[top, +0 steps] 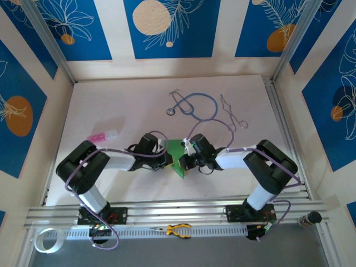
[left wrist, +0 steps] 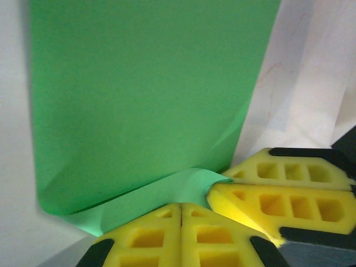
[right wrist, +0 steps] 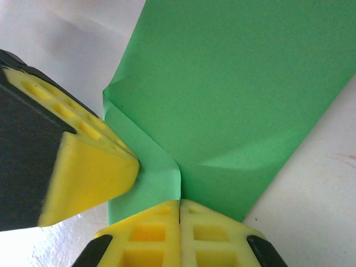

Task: Fold a paper plane with a square sheet of paper (pick it up from the middle)
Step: Third fold the triangle at the center of the table.

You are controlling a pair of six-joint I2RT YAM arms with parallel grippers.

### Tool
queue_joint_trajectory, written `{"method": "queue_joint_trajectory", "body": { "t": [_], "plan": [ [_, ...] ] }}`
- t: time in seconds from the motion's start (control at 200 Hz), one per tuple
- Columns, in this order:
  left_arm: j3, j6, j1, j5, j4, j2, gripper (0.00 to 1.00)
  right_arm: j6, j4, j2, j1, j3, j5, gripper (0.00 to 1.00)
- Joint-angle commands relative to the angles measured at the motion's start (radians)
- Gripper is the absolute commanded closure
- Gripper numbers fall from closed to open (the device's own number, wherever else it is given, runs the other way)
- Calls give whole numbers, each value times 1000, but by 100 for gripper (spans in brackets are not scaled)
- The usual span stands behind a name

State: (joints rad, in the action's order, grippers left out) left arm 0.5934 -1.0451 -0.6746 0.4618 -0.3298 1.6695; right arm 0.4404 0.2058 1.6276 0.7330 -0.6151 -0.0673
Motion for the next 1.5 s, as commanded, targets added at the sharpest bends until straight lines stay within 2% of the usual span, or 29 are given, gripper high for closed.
{"method": "queue_joint_trajectory", "body": {
  "t": [0.0,0.13,0.2,0.3,0.365,0.45,0.605,0.7,0.815,0.865,1.01,1.176,1.496],
  "plan": [
    [-23,23,-6,-27,10,20,100,9,-42,34,3,8,27,96],
    [-26,31,-6,-30,14,33,100,9,-53,24,5,-3,20,96],
    [-27,33,-6,-30,16,36,100,13,-65,11,5,-13,11,92],
    [-27,41,-6,-35,28,33,100,31,-122,-21,0,-52,-11,81],
    [-26,43,-6,-38,35,31,100,59,-181,-55,-11,-80,-17,69],
    [-21,47,-6,-36,40,32,100,100,-250,-108,-38,-103,-34,59],
    [-17,48,-5,-35,39,39,100,182,-322,-206,-101,-98,-120,53],
    [-17,47,-5,-34,36,39,100,197,-315,-247,-94,-82,-209,57],
    [-17,43,-6,-35,33,37,100,229,-299,-253,-55,-72,-290,77],
    [-17,43,-6,-35,32,38,100,233,-309,-238,-25,-79,-298,83],
    [-15,43,-6,-31,30,41,100,237,-377,-164,43,-135,-241,92],
    [-12,47,-6,-29,32,44,100,242,-396,-68,83,-197,-230,94],
    [-15,47,-5,-27,27,46,100,246,-416,28,87,-232,-218,95]
  ]
}}
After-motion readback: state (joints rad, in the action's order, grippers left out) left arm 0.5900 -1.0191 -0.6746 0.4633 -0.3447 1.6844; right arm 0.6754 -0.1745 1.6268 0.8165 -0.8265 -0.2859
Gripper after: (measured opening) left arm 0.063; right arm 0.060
